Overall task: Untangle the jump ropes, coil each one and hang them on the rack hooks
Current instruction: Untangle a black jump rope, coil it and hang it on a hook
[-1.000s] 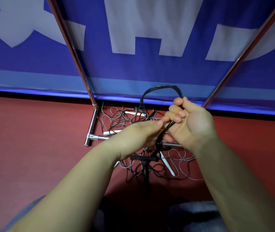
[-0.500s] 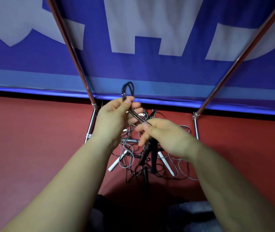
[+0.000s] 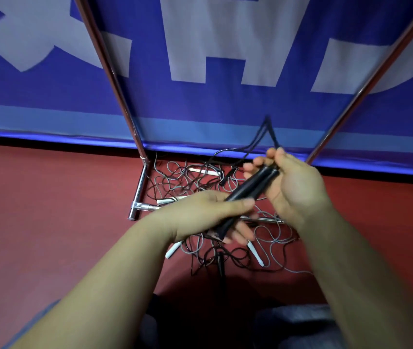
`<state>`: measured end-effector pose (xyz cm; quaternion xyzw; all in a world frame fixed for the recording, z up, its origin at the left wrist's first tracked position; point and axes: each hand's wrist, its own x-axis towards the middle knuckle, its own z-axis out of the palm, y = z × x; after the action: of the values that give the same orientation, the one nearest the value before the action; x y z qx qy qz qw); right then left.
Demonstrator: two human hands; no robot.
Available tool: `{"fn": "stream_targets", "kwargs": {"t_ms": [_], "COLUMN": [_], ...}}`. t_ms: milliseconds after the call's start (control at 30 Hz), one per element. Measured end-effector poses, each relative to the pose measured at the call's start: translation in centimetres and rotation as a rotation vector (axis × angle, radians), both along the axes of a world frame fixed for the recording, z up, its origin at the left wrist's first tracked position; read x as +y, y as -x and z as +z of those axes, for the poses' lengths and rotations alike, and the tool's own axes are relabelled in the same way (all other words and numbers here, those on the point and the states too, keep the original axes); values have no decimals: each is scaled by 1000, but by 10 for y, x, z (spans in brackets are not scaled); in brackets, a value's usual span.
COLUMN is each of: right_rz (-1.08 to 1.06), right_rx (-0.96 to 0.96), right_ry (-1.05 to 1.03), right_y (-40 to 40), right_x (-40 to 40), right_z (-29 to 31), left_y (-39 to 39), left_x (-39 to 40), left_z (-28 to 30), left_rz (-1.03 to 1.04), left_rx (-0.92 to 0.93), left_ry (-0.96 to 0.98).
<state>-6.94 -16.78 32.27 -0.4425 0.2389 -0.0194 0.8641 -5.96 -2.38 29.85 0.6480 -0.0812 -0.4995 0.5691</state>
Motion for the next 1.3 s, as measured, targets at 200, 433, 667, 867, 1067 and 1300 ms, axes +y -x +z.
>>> {"fn": "stream_targets", "kwargs": {"t_ms": [200, 433, 667, 867, 1067, 1300], "right_rz": [15, 87, 74, 217, 267, 488], "right_rx": [-37, -10, 34, -25, 58, 106], "right_ry": [-43, -46, 753, 710, 669, 681], "right_y": [-1, 0, 4, 4, 1, 6], "right_x": [-8, -3, -11, -11, -13, 0], "right_z": [-4, -4, -6, 1, -6, -10], "left_y": [4, 8, 0, -1, 1, -2], "left_x": [1, -2, 11, 15, 3, -6], "left_z": [8, 7, 11, 14, 11, 12], "left_rz": [45, 40, 11, 86, 297, 605], "left_rx": [54, 63, 205, 217, 65, 129], "left_ry": [139, 203, 312, 377, 380, 374]}}
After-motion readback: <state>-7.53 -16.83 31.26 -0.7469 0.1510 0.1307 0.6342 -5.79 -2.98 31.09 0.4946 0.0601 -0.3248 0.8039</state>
